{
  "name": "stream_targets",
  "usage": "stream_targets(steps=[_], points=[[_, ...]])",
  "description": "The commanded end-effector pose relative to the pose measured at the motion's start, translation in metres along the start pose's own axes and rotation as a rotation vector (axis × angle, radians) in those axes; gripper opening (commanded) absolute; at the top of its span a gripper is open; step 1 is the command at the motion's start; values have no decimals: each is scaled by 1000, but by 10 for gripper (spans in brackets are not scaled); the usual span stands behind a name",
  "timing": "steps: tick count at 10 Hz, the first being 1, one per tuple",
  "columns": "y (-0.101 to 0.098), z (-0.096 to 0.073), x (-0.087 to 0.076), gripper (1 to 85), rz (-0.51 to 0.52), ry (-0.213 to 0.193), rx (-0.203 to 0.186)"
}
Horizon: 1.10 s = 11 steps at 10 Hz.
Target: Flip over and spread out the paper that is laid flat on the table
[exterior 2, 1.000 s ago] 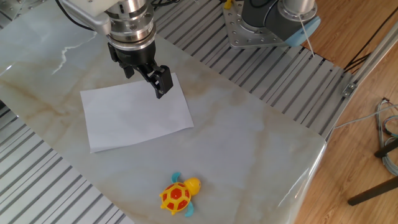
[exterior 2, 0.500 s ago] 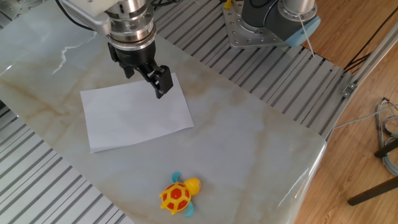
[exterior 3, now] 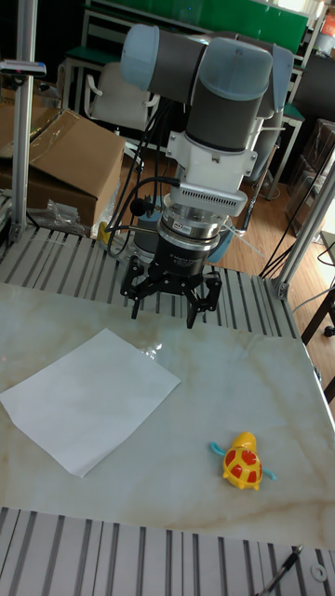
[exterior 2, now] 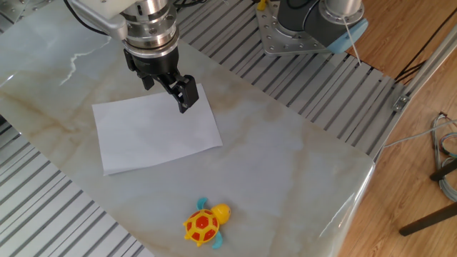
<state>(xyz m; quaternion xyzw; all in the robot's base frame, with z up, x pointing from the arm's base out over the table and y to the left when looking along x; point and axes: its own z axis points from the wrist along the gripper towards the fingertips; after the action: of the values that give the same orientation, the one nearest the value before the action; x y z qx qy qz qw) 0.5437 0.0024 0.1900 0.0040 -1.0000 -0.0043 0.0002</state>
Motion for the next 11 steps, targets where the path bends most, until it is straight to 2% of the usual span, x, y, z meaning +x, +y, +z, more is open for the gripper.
stream_targets(steps=[1,2,3,7,8,9,10,11], points=[[0,-2,-29,200,-146,-111,17],[3,0,-29,223,-127,-112,36],[-4,1,-29,223,-145,-107,78],[-20,3,-27,220,-197,-88,90],[-17,3,-27,220,-208,-89,78],[-6,3,-30,227,-207,-102,36],[4,3,-31,300,-194,-111,-2],[7,3,-30,317,-185,-108,-15]])
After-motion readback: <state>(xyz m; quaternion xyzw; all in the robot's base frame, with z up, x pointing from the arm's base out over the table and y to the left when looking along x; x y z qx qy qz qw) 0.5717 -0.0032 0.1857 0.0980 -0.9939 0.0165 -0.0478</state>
